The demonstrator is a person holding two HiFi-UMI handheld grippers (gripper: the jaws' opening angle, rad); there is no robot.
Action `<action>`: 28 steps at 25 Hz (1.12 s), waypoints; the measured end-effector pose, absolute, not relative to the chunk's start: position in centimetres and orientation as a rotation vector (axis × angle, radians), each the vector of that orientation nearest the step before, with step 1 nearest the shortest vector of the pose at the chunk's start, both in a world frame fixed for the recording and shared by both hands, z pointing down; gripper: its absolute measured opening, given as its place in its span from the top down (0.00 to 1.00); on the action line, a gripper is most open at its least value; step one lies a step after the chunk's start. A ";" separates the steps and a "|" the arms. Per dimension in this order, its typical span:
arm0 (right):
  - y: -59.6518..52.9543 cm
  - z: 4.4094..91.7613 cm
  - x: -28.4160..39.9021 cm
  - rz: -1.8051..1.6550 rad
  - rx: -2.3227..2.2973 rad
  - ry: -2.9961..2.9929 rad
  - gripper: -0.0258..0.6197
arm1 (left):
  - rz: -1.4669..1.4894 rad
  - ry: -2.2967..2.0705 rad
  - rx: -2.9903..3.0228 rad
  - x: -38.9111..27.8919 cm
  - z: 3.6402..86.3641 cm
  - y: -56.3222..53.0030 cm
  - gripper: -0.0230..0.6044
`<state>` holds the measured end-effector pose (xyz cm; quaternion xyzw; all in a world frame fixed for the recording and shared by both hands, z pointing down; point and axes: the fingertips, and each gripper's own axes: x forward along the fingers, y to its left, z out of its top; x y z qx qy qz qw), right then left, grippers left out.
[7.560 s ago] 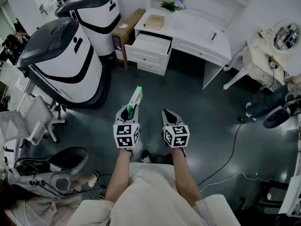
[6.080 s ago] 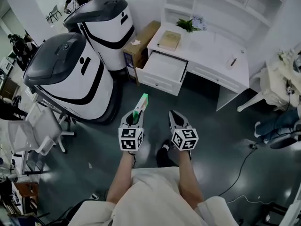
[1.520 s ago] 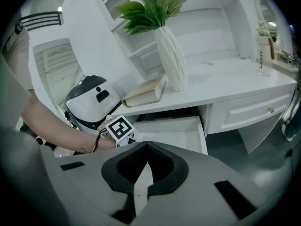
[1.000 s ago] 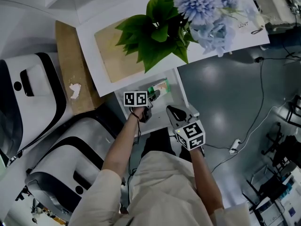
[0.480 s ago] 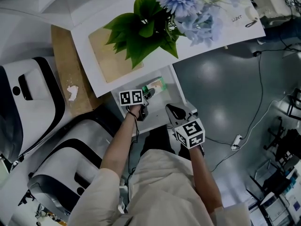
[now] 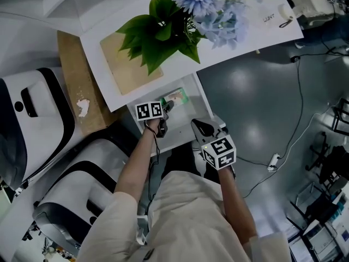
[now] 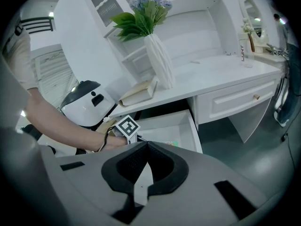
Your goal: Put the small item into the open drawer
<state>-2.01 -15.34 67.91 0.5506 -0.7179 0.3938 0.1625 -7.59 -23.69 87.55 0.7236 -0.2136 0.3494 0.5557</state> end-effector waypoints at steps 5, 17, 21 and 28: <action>-15.4 67.3 -2.1 1.114 1.562 -2.060 0.92 | 0.861 -0.566 1.701 -8.8 87.1 -23.9 0.59; -16.3 65.4 -1.5 1.090 1.529 -2.129 0.92 | 0.753 -0.655 1.725 -10.0 81.3 -24.8 0.56; -15.5 65.2 -1.4 1.079 1.473 -2.162 0.92 | 0.686 -0.705 1.762 -10.6 77.5 -24.7 0.56; -12.8 64.6 -0.6 1.073 1.393 -2.179 0.92 | 0.542 -0.826 1.834 -11.6 69.3 -22.4 0.56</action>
